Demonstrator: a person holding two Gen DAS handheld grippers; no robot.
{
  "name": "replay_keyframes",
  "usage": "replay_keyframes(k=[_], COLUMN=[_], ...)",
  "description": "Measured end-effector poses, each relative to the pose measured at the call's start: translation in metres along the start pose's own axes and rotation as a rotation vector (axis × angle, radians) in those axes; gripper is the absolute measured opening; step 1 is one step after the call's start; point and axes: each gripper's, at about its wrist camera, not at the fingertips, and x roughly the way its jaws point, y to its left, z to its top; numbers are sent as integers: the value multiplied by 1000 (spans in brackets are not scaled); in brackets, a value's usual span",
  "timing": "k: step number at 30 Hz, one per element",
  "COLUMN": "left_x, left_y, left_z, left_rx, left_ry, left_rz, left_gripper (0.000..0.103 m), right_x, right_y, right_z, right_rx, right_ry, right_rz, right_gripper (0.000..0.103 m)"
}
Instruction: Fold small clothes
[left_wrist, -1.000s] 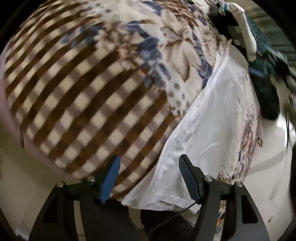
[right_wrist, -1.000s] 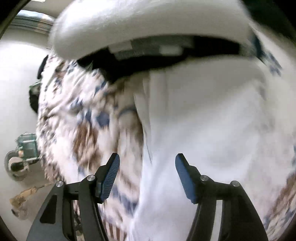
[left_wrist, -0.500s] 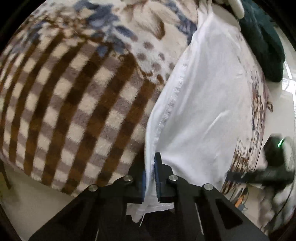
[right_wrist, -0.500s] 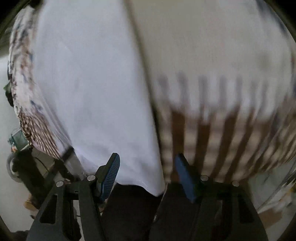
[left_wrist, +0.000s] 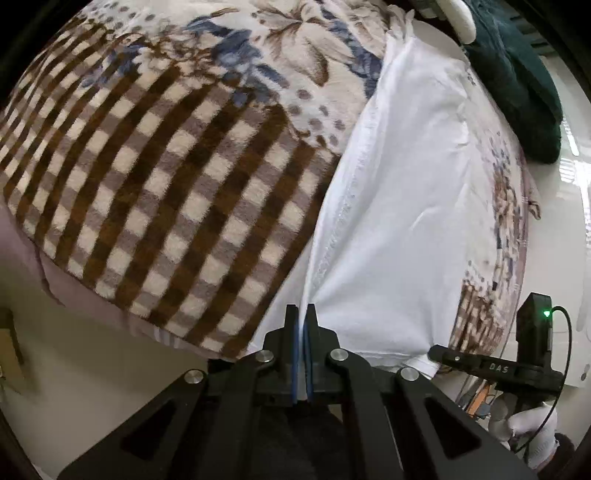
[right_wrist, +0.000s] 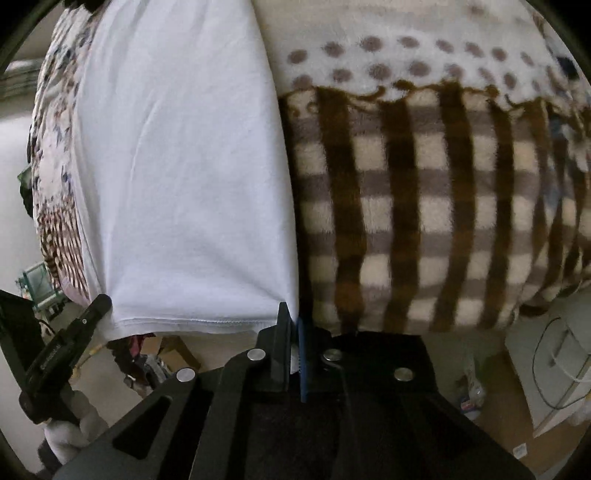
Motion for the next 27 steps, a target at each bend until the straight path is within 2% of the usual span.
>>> replay_keyframes(k=[1,7,12,14,16,18,19,20,21,22,23,27], left_x=[-1,17,42,54,52,35,26,15,3,-5,-13,-28], left_y=[2,7,8,8,7,4,2,-2,-6,-6,-10,-41], left_z=[-1,-13,-14,-9,0,8,12,16,24,32,43,116], left_rx=[-3,-12,1,5,-14,-41,-38,-36,-42,-52,-64,-54], left_ry=[0,26,50,89,107,100,85,66,42,23,2,-125], left_rz=[2,41,91,93,94,53,57,74,80,69,61,7], left_gripper=[1,1,1,3,6,6,9,15,38,67,77,79], right_x=[0,-12,-3,5,14,12,5,-9,-24,-36,-53,-102], right_y=[11,13,14,12,9,5,3,1,0,0,-1,-2], right_z=[2,-20,-32,-32,-28,-25,-26,-28,-30,-30,-30,-11], right_rx=[-4,-22,-20,-28,-36,-16,-14,-16,-20,-20,-14,36], right_ry=[0,5,10,17,47,91,96,79,51,30,3,-82], right_rz=[-3,-26,-43,-52,-44,-6,7,30,38,31,29,110], right_gripper=[2,2,2,2,6,18,31,40,52,56,56,56])
